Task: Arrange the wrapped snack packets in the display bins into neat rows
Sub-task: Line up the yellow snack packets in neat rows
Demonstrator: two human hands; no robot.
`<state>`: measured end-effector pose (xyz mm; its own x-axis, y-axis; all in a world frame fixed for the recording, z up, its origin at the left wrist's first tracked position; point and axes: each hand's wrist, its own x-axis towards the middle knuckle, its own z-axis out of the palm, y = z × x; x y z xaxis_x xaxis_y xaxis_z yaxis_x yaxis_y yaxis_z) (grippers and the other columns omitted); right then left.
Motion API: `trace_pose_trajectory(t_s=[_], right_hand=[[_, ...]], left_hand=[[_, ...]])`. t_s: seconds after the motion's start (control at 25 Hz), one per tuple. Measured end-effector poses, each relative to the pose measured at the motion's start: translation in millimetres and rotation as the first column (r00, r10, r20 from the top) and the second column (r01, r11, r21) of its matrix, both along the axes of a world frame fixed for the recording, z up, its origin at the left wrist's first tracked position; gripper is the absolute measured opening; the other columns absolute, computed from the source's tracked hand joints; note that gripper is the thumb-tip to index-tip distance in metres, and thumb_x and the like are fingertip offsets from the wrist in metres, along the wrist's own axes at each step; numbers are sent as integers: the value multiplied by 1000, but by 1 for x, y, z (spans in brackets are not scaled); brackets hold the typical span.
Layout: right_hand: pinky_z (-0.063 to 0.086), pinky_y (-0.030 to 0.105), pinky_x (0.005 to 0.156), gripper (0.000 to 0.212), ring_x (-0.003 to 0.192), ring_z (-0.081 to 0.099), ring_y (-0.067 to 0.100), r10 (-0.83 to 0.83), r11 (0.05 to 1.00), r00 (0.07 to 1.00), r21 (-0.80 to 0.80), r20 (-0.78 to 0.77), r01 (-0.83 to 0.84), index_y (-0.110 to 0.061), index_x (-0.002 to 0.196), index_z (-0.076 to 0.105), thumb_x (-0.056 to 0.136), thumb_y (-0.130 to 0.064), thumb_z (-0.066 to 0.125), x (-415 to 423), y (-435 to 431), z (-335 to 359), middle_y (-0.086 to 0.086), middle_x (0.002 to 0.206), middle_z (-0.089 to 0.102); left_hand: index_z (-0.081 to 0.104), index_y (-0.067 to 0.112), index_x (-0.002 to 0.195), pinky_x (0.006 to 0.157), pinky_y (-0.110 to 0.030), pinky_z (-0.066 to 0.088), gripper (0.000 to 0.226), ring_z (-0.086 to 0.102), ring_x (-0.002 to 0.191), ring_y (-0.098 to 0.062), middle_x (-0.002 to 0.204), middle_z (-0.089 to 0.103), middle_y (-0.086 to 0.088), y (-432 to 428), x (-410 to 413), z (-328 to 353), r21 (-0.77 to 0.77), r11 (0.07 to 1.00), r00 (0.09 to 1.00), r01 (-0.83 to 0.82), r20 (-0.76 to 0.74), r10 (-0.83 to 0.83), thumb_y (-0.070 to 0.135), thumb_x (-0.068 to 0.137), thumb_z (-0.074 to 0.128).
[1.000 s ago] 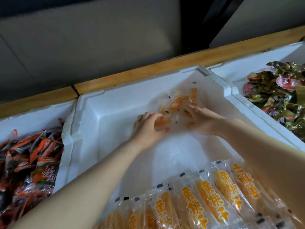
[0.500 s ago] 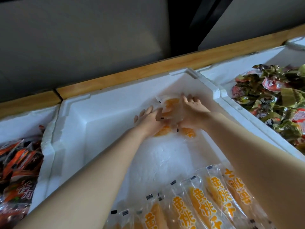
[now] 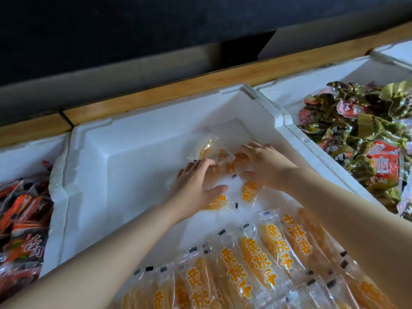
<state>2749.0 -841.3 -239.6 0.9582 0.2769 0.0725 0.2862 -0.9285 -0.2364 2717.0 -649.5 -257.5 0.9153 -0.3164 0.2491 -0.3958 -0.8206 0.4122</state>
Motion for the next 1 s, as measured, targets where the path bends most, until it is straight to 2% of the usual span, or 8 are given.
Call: trace_pose_trajectory(t_s=[0.2,0.28,0.36,0.48,0.64,0.72,0.84,1.0], right_hand=[[45,36,89,49,115,48,30,31,998,996,58,-80,-26,-23,124,47,78,-15,61,-7,-8,-3,0,126,53],[41,32,93,50,119,47,31,2,988,993,152,-115,15,-20,129,46,82,-7,54,-6,-2,0,7,131,50],[38,33,93,40,121,47,32,-122,963,989,229,-85,139,-17,133,45,93,-18,50,-7,7,-1,12,133,49],[39,35,83,35,115,49,35,-297,936,954,182,-45,300,-14,127,49,99,-32,39,-17,17,-1,14,127,54],[39,37,92,60,124,37,34,-184,983,971,-8,-151,185,-11,132,39,88,-48,55,-27,26,1,9,133,42],[40,37,91,64,123,38,34,-167,986,971,-26,-170,165,-12,133,38,84,-44,63,-30,27,3,10,133,40],[41,34,86,47,115,46,36,-177,981,977,60,-121,185,-9,125,43,87,-32,59,-32,29,1,14,126,47],[40,34,76,35,108,52,36,-192,970,980,140,-47,196,-5,115,47,86,-23,57,-35,26,8,17,118,54]], left_hand=[[48,26,128,92,-21,20,73,30,117,-10,122,37,5,13,-13,8,84,994,992,64,106,-73,74,74,40],[33,29,143,108,-28,16,71,20,136,-12,147,25,2,6,0,12,-29,998,999,-54,6,54,67,84,44],[18,28,151,115,-34,9,71,8,145,-14,159,10,4,-4,17,14,-25,986,974,-163,-161,157,54,92,49],[29,25,147,108,-31,18,63,25,139,-20,153,30,0,-12,20,8,21,980,966,-197,-164,198,45,93,53],[46,20,125,93,-32,27,47,41,122,-23,129,51,0,-9,1,5,13,976,973,-217,-75,217,42,86,63],[43,18,125,93,-33,29,52,41,123,-23,130,52,0,-11,1,9,26,964,959,-265,-101,266,45,86,63],[37,11,133,99,-38,32,67,37,129,-27,137,49,-7,-25,11,15,81,937,919,-339,-183,348,51,85,62],[43,0,128,97,-37,39,47,48,120,-34,130,50,-20,-41,15,16,-104,888,872,-447,-269,408,25,92,60]])
